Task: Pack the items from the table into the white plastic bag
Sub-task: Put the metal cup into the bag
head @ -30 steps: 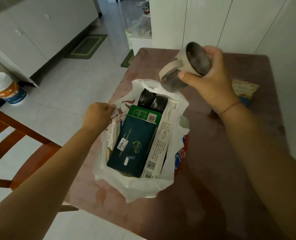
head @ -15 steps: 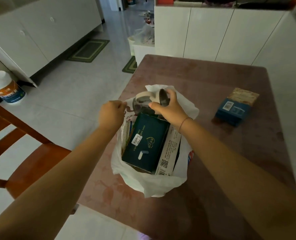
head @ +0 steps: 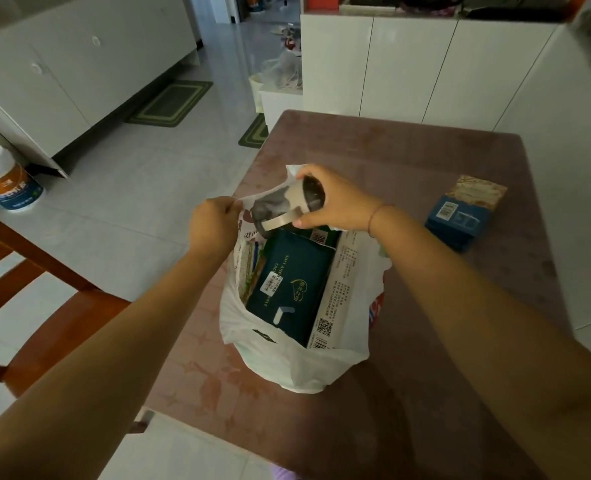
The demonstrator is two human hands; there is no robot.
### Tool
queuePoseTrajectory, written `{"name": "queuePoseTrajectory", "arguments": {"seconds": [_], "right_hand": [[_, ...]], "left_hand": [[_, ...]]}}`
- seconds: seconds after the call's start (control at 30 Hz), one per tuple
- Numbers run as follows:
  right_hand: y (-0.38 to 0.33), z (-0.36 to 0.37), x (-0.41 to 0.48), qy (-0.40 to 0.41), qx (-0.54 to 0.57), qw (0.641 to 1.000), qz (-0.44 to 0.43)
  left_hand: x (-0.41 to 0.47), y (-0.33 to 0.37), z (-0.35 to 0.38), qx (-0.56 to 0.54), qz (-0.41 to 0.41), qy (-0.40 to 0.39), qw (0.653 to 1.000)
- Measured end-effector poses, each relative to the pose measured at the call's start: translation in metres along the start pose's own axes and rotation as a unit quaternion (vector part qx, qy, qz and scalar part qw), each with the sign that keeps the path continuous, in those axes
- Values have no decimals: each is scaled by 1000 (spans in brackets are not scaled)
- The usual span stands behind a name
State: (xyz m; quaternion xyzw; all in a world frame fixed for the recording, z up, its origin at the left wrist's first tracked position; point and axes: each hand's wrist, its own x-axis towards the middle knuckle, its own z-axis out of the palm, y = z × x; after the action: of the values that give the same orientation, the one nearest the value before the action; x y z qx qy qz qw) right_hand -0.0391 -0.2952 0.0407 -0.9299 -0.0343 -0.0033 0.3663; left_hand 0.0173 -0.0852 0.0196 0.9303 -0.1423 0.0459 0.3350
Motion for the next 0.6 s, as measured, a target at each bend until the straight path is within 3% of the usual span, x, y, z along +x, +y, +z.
{"name": "queuePoseTrajectory", "arguments": {"seconds": [0.2, 0.33, 0.53, 0.6], "right_hand": [[-35, 19, 39, -143, -93, 985, -16], [-42, 33, 49, -136, -134, 981, -18], [-37, 49, 50, -215, -25, 976, 25], [-34, 47, 49, -208, 24, 977, 37]], "left_hand": [[7, -5, -5, -27, 26, 35, 999], [9, -14, -4, -21, 13, 35, 999], [8, -16, -1, -21, 20, 34, 999], [9, -18, 1, -4, 8, 34, 999]]}}
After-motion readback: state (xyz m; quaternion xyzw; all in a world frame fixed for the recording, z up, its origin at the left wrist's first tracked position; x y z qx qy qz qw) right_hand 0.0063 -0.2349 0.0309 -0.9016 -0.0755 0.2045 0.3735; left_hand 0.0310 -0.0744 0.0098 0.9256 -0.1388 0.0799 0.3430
